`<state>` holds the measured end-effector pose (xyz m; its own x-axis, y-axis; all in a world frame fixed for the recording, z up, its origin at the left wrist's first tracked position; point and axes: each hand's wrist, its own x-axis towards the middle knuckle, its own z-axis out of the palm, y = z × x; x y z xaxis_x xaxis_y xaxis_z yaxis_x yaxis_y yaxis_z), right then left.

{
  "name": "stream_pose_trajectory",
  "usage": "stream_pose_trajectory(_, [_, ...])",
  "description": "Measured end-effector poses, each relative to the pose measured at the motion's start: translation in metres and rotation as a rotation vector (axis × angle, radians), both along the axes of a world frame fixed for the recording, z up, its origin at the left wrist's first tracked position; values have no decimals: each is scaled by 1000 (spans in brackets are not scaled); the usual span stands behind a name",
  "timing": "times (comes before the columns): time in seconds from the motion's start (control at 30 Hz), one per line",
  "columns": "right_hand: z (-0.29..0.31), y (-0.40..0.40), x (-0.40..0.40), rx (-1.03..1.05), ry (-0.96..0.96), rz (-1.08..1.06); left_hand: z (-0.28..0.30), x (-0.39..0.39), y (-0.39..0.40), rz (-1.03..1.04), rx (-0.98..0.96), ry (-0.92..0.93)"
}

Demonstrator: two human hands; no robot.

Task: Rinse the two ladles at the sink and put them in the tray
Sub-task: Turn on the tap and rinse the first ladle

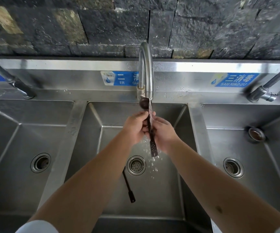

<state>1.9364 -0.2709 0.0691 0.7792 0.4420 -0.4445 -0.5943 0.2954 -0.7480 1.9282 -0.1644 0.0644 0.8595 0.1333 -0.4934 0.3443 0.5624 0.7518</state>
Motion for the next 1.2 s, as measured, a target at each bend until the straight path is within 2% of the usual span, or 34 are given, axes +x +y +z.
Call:
stream_pose_trajectory(0.3, [-39, -30, -67, -302, 78, -5, -46, -62, -21, -71, -57, 144])
stream_pose_trajectory(0.43, [-47, -39, -86, -546, 21, 22, -62, -81, -26, -146, -51, 159])
stream_pose_trajectory(0.5, [-48, -42, -91, -602, 24, 21, -66, -88, -28, -177, -33, 165])
stream_pose_trajectory(0.67, [-43, -42, -99, -378, 161, -19, -71, -98, -29, -175, -62, 190])
stream_pose_trajectory(0.93, [-45, -47, -103, -245, 279, -58, -68, -104, -28, -164, -83, 193])
stream_pose_trajectory(1.07, [-41, -44, -91, -210, 281, -75, -60, -96, -26, -138, -93, 153])
stream_pose_trajectory(1.2, [-32, -32, -65, -162, 243, -101, -44, -78, -20, -118, -18, 129])
